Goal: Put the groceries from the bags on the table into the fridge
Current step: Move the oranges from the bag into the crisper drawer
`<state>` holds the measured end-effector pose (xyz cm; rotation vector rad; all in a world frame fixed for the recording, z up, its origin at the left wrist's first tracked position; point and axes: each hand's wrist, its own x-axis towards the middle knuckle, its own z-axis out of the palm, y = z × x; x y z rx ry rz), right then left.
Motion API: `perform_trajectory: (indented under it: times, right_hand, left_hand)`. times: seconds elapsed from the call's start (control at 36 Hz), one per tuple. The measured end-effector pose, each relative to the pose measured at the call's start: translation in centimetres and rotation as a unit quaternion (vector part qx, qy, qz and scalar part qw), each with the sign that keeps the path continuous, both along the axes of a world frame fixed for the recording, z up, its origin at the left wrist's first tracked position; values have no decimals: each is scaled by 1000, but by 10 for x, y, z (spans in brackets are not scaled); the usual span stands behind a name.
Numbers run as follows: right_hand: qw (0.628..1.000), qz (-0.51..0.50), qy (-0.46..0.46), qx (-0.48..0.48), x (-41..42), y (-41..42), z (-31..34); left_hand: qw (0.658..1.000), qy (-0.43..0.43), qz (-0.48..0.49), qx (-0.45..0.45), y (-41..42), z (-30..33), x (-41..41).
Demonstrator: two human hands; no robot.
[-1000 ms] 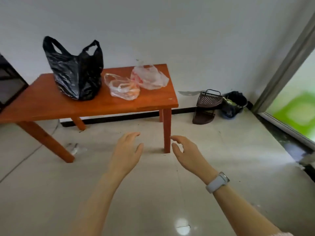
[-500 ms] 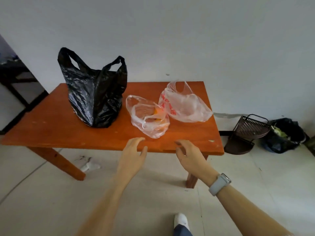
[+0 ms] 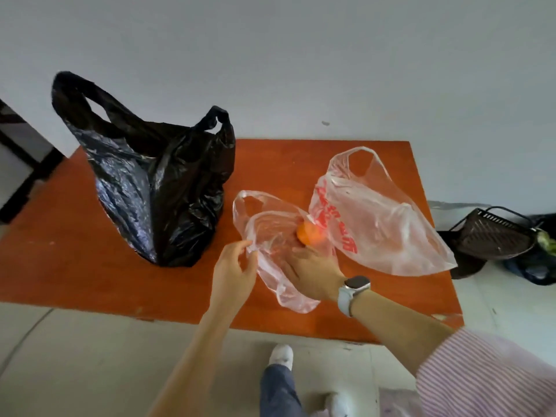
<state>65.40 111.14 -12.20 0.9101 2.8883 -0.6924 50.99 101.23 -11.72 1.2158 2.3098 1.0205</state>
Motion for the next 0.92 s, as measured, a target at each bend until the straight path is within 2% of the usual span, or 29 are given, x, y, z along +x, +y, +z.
perform_trajectory:
  times: [0.08,0.17,0.25,0.36,0.44,0.58,0.75,0.86,0.92]
  right_hand:
    - [996,-42,-72,11,5,8,-18]
    - [984,-144,-102,2,12,15,-28]
    - [968,-223,-112,-30,14,23,-38]
    - [953,-259,-144,-67,11,25,-54]
    - [950,-258,-152,-85,8,23,-63]
    - [950,-275,-115,-93,9,23,-69]
    - [920,-364,-38,-140,18,17,-55]
    - [922,-355,-27,-148,31,12,-44]
    - [925,-351,-9,-149,36,7,-34]
  left_hand:
    - [995,34,-91,-17,38,-11,-12]
    - [975,76,-205,-42,74,-28,-16]
    - [941,115,-305,-87,108,-47,-17]
    - [886,157,-402,-171,139,-72,-16]
    - [881,156,-411,-176,153,-79,-13]
    - [861,211,-423,-189,167,-86,-6]
    - [851,182,-431,-240,160,-72,-3]
    - [833,187,-470,-223,140,-51,-16]
    - [835,174,-478,-209,128,-36,-20]
